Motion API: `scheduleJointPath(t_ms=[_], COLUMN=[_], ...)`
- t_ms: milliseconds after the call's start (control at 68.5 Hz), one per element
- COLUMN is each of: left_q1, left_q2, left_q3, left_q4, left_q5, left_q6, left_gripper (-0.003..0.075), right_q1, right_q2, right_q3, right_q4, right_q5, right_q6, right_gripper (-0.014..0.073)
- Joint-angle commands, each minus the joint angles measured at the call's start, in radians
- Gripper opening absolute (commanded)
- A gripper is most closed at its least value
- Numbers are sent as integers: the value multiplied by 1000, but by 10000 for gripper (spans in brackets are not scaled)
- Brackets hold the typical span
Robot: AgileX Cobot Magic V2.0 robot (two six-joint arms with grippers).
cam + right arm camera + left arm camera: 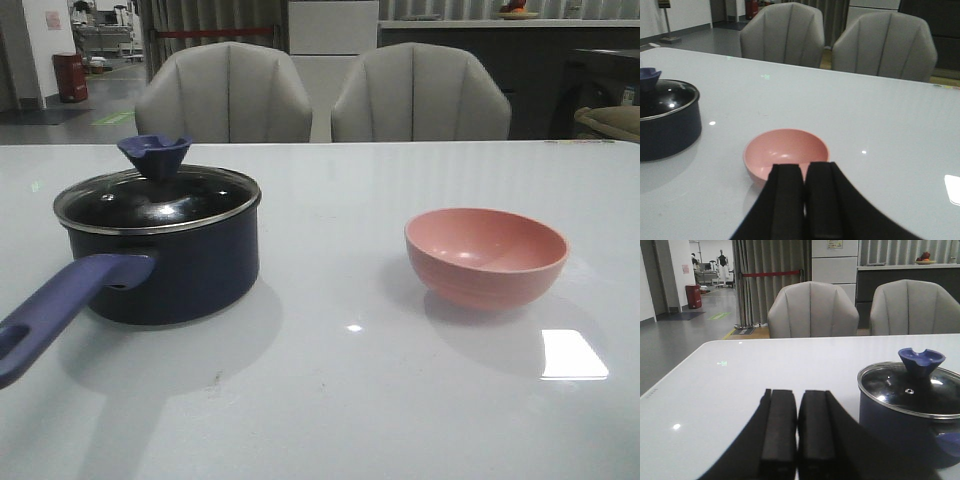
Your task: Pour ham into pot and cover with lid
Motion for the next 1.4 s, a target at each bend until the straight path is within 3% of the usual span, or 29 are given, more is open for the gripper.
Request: scheduleJointPath(t_ms=[0, 161, 628, 1387], left_q1=[1, 1, 1, 1], left_q2=[-19, -19, -19, -19], left_q3=[21, 21, 21, 21], left_q4=[-7, -7, -7, -7], left_q5=[-83, -83, -83, -83], left_q6=[-9, -9, -9, -9], left_gripper=[121, 121, 121, 121], right_q1=[-51, -128, -140, -140], right_q2=[-25, -101, -207, -207], right_q3=[-10, 31, 155, 155], right_q4=[-146, -273, -308, -308], right_q5=[-81, -52, -101, -98], right_q6=[143, 321, 339, 338], right_gripper=[157, 157, 157, 157])
